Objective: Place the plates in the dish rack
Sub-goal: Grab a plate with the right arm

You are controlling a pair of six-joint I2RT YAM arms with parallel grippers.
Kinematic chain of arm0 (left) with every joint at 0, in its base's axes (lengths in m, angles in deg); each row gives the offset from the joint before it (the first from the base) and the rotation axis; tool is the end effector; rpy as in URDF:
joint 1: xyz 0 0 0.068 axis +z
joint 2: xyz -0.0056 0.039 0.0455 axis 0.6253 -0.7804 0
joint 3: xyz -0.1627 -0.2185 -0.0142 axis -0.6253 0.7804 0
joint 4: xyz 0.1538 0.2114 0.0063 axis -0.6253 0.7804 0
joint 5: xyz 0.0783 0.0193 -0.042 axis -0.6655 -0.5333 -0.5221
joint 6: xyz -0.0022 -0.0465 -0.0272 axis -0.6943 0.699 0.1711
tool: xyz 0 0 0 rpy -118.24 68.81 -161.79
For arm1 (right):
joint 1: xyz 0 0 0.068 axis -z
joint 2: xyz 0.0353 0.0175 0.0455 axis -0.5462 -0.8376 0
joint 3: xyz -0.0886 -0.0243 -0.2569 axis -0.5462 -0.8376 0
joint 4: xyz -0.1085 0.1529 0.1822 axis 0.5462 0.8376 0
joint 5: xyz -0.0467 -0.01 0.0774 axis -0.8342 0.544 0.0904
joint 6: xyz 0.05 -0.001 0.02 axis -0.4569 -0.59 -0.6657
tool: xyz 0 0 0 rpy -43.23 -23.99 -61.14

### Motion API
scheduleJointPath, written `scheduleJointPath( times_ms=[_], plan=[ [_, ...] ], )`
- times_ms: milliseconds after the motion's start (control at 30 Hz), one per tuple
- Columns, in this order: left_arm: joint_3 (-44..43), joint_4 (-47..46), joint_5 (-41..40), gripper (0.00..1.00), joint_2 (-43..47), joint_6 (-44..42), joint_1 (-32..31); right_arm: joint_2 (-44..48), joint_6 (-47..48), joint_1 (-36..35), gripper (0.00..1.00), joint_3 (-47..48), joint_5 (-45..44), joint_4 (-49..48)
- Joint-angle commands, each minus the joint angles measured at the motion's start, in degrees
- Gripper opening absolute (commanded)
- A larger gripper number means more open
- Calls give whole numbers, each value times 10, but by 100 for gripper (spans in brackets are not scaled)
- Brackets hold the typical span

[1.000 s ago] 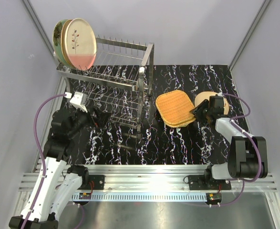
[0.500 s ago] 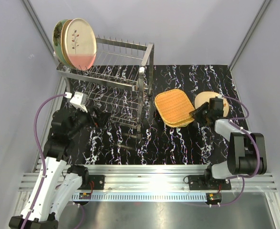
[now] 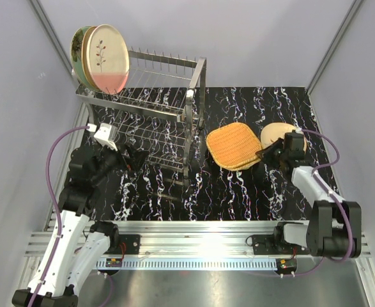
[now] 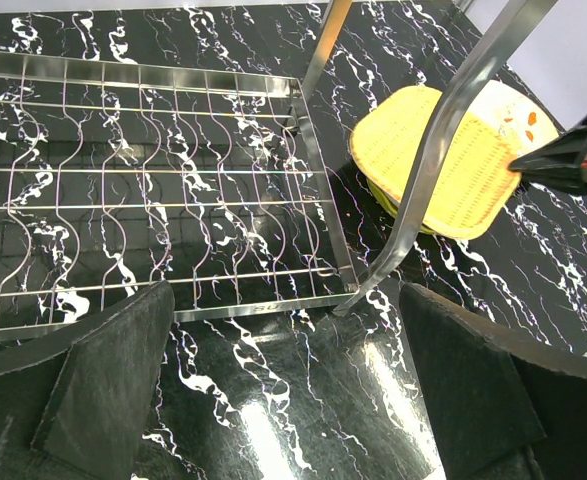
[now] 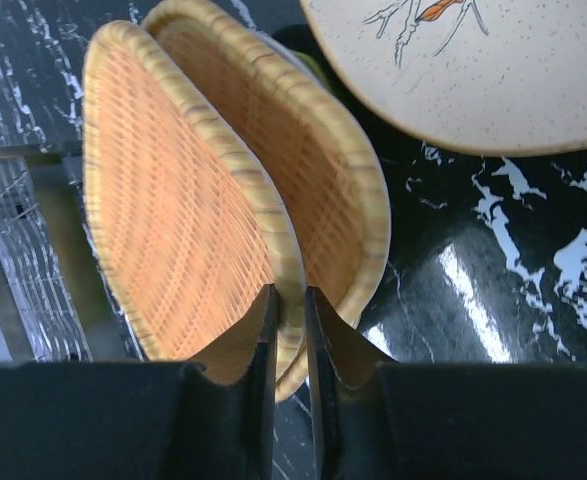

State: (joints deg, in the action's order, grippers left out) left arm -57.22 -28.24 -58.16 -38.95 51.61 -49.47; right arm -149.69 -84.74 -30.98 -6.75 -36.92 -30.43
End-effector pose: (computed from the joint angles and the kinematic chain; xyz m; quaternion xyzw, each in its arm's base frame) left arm 0.1438 -0.0399 0.3309 0.0993 0.7667 -0.2587 0.5792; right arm 0.2578 -0.0026 0.1970 0.3239 0.8475 0.2318 0.3509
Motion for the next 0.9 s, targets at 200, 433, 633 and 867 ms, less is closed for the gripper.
scheduleJointPath(
  times_ms=[200, 433, 633, 867],
  plan=[
    [2, -14, -8, 99, 8, -3, -2, 111, 6, -3, 5, -10, -3, 74],
    [3, -16, -6, 99, 8, -2, -2, 128, -2, -3, 4, -41, -28, 99],
    [5, -16, -5, 99, 6, -1, -2, 140, -26, -3, 5, -59, -24, 100],
    [5, -18, -2, 99, 4, 1, -2, 136, -30, -3, 23, -54, -18, 92]
  ],
)
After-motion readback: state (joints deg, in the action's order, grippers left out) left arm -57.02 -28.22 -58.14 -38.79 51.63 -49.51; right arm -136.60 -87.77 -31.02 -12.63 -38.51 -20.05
